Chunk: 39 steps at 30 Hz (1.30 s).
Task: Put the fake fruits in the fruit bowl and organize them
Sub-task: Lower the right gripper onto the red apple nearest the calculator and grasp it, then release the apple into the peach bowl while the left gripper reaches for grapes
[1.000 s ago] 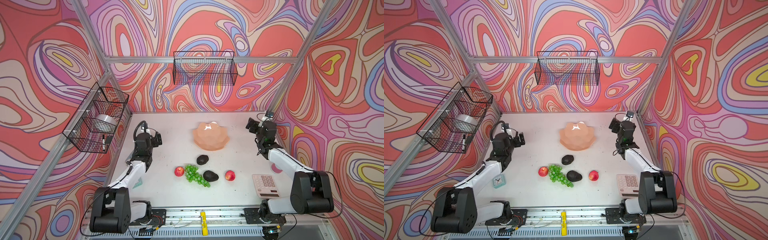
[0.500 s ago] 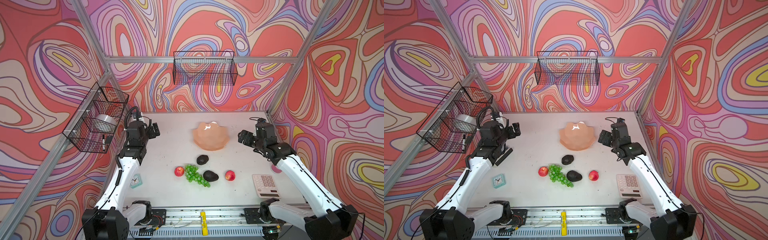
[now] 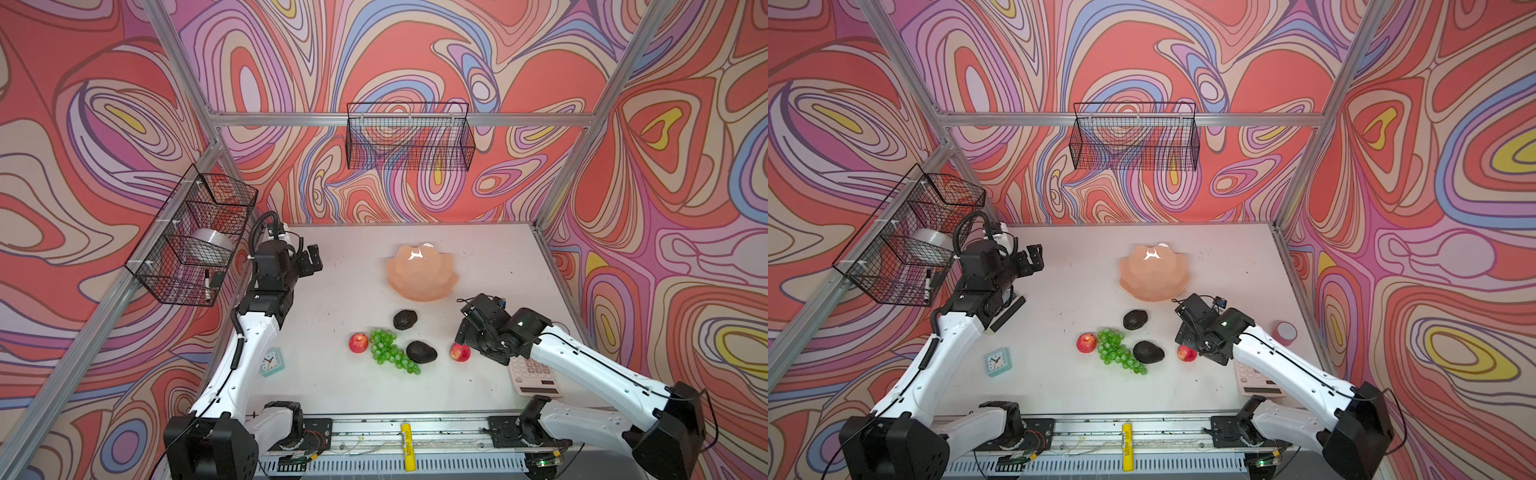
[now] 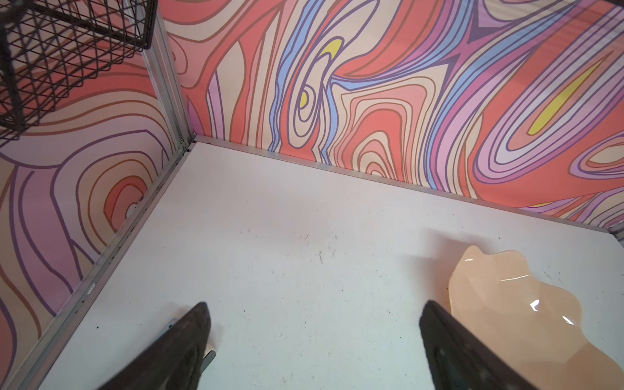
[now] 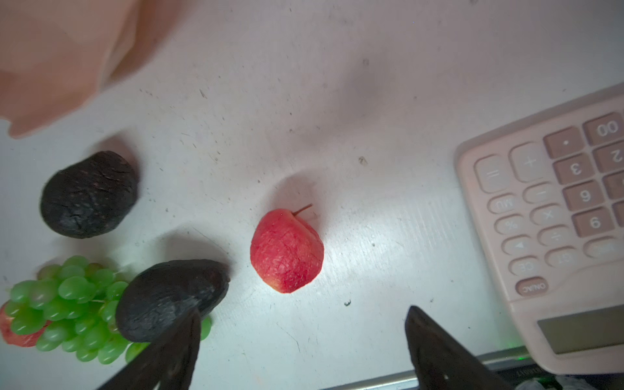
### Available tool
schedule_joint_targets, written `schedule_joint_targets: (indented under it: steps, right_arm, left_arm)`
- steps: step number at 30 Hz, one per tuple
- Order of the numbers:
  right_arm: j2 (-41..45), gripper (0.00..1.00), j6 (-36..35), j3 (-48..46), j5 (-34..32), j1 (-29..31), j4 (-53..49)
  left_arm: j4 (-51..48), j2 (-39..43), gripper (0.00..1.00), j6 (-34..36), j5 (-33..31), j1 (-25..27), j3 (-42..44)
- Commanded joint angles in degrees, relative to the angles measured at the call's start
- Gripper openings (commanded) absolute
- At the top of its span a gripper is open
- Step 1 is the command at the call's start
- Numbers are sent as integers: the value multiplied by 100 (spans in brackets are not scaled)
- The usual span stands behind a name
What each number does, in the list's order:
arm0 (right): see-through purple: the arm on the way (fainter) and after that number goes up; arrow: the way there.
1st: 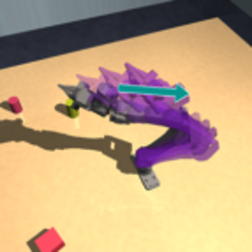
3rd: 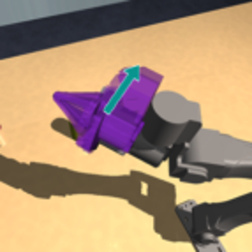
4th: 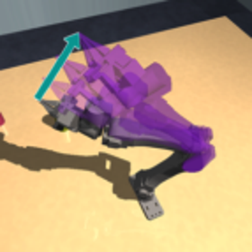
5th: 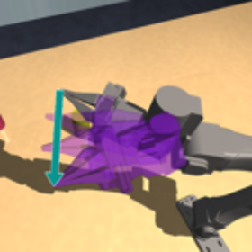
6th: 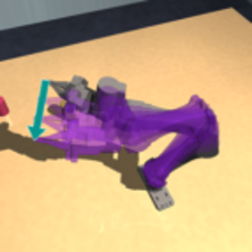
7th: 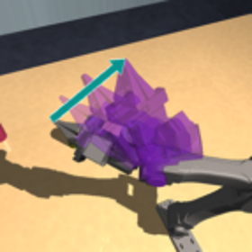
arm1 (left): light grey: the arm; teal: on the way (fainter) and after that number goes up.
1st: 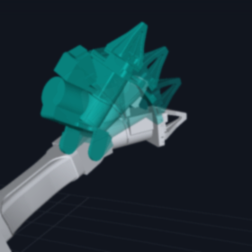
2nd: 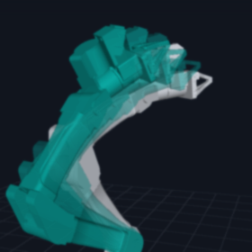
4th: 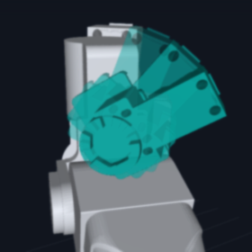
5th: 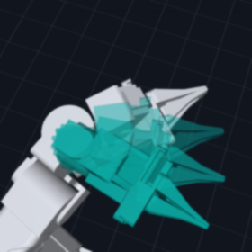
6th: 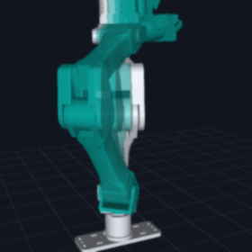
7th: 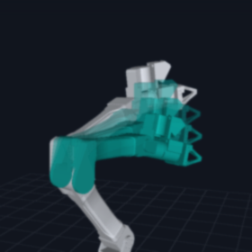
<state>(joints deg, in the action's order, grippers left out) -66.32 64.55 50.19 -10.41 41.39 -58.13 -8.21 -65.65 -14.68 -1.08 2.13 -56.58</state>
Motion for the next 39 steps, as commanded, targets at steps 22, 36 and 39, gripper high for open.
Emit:
schedule_joint_targets:
  steps: [22,36,39]
  right_arm:
    - [-1599,78,621,-550,35,291,1527]
    - [-1435,50,-454,224,-890,265,780]
    - [-1399,48,-1111,1080,-1217,244,310]
  left_arm:
    - [-137,208,97,20,121,-37,25]
    - [-131,190,97,48,51,-36,33]
    - [-137,194,97,76,18,-37,33]
